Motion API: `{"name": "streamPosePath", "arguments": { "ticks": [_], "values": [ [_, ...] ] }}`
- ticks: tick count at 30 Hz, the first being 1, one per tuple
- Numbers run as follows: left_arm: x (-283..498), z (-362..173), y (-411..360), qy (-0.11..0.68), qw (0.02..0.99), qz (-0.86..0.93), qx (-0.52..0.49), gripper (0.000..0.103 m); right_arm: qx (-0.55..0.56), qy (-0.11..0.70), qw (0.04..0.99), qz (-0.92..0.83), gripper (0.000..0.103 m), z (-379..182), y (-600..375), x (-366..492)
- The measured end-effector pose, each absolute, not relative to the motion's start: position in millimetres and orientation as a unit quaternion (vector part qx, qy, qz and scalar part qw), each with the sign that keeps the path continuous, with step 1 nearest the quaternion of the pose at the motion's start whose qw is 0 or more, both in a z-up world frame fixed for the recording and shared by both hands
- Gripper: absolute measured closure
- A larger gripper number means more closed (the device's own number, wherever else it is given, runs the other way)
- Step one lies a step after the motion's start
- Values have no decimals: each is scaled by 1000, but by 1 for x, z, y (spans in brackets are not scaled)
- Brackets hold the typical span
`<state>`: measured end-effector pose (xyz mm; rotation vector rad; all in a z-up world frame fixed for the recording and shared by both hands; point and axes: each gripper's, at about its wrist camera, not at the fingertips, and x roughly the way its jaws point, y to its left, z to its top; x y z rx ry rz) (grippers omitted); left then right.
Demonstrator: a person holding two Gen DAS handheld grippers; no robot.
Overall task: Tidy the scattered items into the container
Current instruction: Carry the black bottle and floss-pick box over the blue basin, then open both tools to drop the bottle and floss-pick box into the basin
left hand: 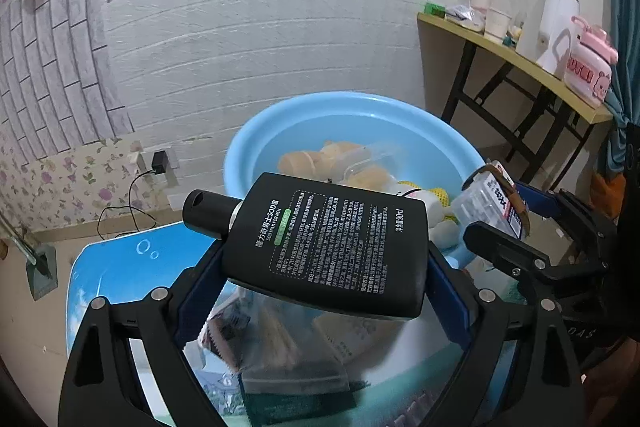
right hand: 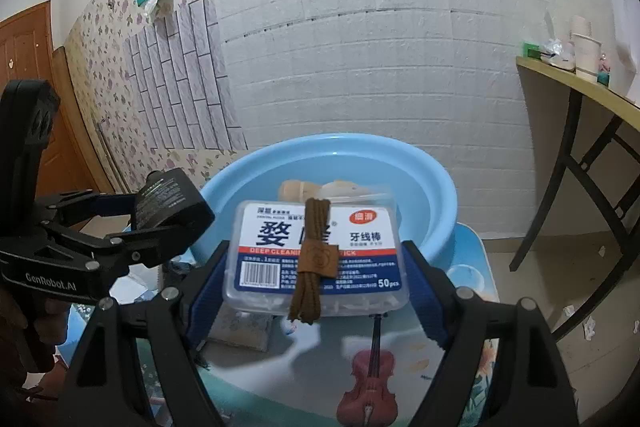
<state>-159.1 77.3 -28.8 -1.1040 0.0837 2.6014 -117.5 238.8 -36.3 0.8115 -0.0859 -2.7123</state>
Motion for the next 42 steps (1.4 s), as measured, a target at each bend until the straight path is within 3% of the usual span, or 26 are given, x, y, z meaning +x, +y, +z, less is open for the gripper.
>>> {"name": "streamPosePath", "arguments": {
  "ticks": [42],
  "values": [
    [-179,-35,95,53,160,905,-391,11,287,-30,155,-945,17,-47,242,-131]
  ]
}}
